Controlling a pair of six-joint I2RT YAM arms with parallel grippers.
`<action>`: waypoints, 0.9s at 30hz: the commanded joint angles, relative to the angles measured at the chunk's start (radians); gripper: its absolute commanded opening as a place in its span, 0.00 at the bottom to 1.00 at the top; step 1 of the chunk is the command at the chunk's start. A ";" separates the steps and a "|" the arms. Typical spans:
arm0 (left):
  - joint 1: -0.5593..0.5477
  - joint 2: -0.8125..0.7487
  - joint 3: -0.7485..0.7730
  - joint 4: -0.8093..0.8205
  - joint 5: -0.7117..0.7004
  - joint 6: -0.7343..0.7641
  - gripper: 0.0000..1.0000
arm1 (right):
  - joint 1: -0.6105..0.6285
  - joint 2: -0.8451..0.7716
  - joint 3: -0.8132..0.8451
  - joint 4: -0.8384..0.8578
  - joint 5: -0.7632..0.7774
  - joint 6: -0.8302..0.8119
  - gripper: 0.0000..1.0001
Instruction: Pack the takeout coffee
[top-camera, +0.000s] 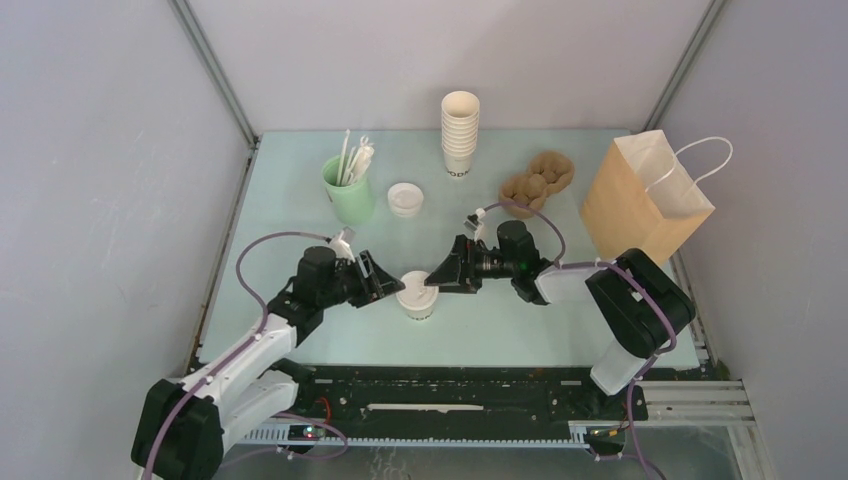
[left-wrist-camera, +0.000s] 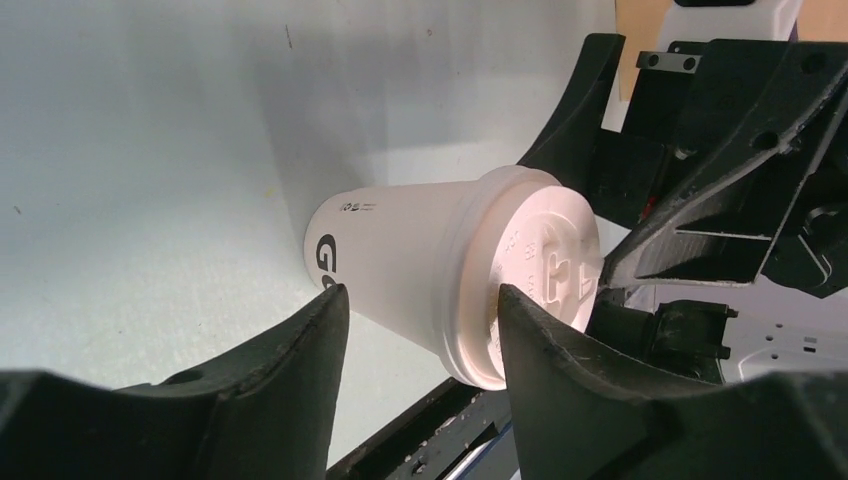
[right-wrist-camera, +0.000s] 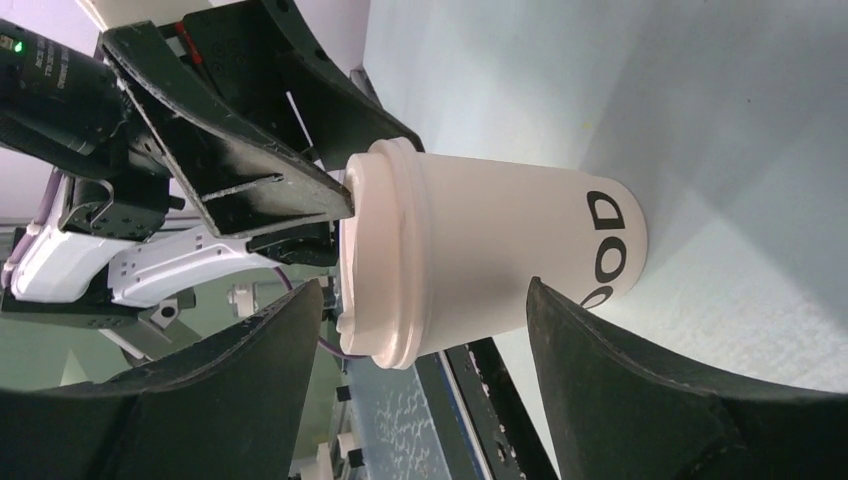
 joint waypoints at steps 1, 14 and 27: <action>0.005 -0.002 -0.038 -0.041 -0.052 0.048 0.59 | 0.009 -0.021 0.041 -0.071 0.050 -0.013 0.83; -0.002 -0.058 -0.110 -0.047 -0.075 0.050 0.59 | 0.009 0.088 -0.072 0.002 0.168 0.035 0.74; -0.039 -0.017 -0.076 -0.053 -0.122 0.045 0.60 | -0.008 0.061 0.035 0.028 0.035 0.063 0.89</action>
